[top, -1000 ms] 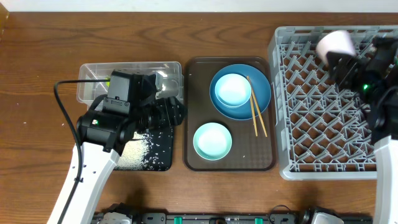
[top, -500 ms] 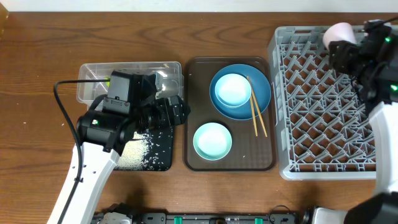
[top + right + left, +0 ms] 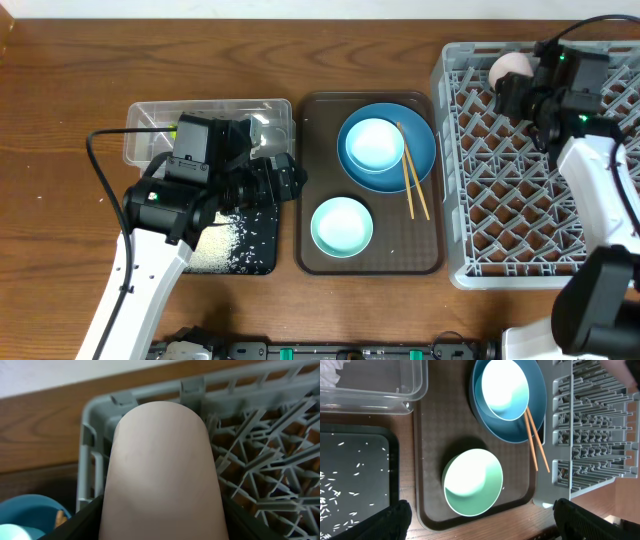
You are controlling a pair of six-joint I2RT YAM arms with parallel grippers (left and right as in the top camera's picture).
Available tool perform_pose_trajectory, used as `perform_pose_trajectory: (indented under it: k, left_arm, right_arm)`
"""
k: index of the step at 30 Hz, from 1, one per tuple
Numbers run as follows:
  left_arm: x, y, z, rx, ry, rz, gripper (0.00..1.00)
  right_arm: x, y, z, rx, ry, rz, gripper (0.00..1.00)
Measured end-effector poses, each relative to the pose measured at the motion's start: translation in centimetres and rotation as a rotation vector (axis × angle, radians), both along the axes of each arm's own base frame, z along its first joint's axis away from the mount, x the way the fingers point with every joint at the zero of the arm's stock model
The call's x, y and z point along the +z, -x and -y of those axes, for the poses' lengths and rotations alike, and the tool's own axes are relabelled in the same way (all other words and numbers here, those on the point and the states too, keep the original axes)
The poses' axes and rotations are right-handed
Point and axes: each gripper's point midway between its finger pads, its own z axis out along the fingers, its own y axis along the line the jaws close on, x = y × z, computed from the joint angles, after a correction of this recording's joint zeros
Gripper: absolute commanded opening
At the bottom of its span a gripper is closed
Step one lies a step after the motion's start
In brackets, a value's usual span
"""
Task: Sort waste into correct bins and load items into the dishwasher rack
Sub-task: 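Place the pink cup in the rack's far corner and withdraw the right gripper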
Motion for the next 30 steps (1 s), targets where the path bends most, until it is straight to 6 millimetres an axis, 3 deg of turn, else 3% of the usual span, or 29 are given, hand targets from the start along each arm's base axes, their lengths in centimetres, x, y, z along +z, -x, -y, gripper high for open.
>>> perform_pose_trajectory:
  k: [8,15,19,30]
  left_arm:
    - [0.0,0.0,0.0,0.0,0.0,0.0,0.94]
    - [0.0,0.0,0.0,0.0,0.0,0.0,0.94]
    - [0.0,0.0,0.0,0.0,0.0,0.0,0.94]
    - [0.0,0.0,0.0,0.0,0.0,0.0,0.94]
  right_arm:
    - [-3.6,-0.2,0.4,-0.009,0.01,-0.079,0.47]
    - [-4.1,-0.2,0.4,-0.011,0.012,-0.091,0.75]
    - [-4.1,-0.2,0.5,-0.009,0.019,-0.093,0.83]
    - [-4.0,-0.3,0.4,-0.004,0.017,-0.085,0.82]
